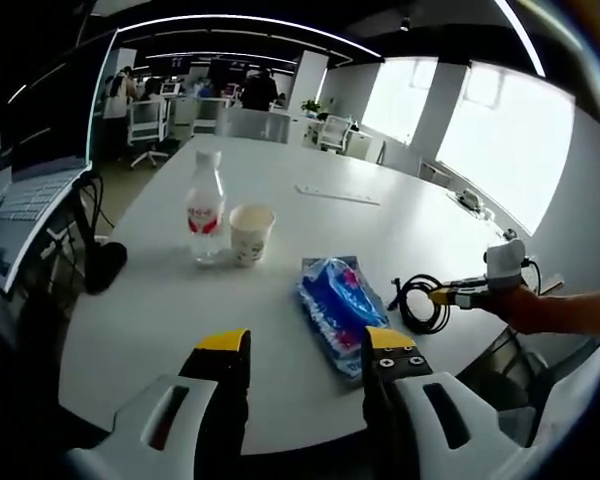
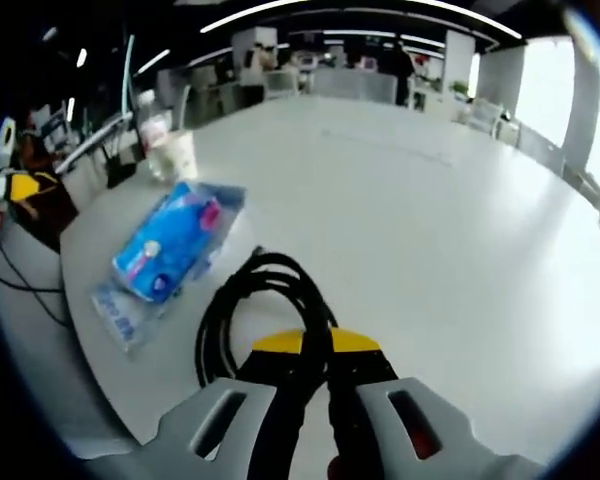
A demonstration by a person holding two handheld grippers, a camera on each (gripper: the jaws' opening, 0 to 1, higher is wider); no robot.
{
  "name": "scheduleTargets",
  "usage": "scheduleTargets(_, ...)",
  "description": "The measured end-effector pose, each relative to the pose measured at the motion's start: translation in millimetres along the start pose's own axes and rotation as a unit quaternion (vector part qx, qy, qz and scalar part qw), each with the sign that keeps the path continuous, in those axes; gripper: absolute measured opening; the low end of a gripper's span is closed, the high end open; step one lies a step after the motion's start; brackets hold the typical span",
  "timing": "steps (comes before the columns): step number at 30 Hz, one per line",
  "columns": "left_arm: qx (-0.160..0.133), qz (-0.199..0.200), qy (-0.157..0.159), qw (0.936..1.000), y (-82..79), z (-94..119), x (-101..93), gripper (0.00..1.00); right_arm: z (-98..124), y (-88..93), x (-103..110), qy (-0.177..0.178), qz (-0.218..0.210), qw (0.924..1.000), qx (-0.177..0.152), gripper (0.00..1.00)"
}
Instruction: Arrange the tabletop items into an orderly group along one side of the table until the central work area is clear of visible clutter.
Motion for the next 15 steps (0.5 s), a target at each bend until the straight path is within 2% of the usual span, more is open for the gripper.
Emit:
scheduleTargets(10, 0.000, 0.008, 0.001, 1.0000, 0.1, -2.4, 0.4, 0.43, -0.2, 4.0, -2.6, -0.001, 0.010, 0.9998, 0.018, 0.08)
scheduleTargets(15, 0.004, 0.010, 0.007, 0.9999, 2.6, -4.9, -4.4, 0.43, 0.5, 0.7, -4.9, 0.001, 0.010, 0.9998, 0.018, 0.16)
Point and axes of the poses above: the point that each gripper's makers call its tool centre point, and the gripper's own axes: z roughly backward along the fingers, x roughly to its left, y roughly out of its underside, the point moved 6 cm from there along z, roughly backward along the fingers, and after that the axes turned 3 degrees about y, right-handed, at the moved point
